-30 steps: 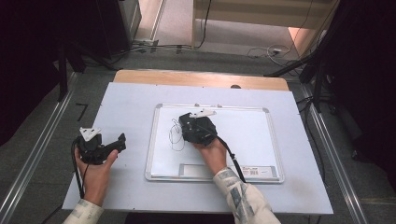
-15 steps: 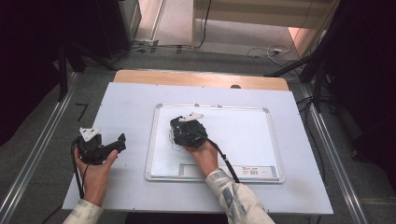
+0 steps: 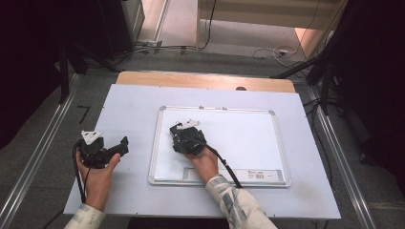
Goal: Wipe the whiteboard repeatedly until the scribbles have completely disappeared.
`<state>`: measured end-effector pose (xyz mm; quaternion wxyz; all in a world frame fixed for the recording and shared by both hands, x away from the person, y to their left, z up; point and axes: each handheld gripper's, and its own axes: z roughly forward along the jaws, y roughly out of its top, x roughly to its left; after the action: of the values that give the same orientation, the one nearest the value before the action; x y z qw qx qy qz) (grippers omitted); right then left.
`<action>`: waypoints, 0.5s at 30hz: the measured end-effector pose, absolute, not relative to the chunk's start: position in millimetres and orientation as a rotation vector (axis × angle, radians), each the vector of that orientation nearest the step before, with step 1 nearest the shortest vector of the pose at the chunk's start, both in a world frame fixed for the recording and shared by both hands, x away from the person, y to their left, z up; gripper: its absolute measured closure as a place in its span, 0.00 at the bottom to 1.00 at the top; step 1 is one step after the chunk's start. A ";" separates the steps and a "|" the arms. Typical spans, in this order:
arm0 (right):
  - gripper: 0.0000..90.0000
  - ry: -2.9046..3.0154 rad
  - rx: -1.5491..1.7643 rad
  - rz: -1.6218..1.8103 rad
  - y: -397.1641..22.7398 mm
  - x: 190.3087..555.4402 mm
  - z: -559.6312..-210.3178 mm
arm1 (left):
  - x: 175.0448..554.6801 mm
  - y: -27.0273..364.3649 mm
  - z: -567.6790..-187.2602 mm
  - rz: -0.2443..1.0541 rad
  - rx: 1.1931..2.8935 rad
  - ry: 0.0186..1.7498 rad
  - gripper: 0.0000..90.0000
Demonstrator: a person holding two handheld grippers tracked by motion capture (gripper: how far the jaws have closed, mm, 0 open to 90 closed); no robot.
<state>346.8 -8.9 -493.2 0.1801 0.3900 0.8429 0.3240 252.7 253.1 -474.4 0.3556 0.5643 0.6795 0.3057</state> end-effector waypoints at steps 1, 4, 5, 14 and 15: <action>0.42 2.382 1.101 0.916 -9.0 346.8 -493.2 | 252.8 253.1 -474.5 0.790 1.459 1.757 0.09; 0.42 2.383 1.106 0.914 -9.2 346.9 -492.7 | 252.8 252.9 -474.5 0.791 1.459 1.756 0.09; 0.42 2.384 1.105 0.911 -9.3 346.6 -492.6 | 252.7 252.5 -474.4 0.792 1.456 1.753 0.09; 0.42 2.411 1.097 0.923 -5.7 338.9 -491.5 | 253.4 252.1 -474.7 0.794 1.459 1.754 0.09; 0.42 2.417 1.092 0.925 -4.5 338.0 -491.4 | 253.4 251.9 -474.6 0.794 1.459 1.753 0.09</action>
<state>338.0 -4.5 -491.4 0.1658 0.3834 0.8486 0.3247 253.4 251.9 -474.6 0.3552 0.5647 0.6786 0.3073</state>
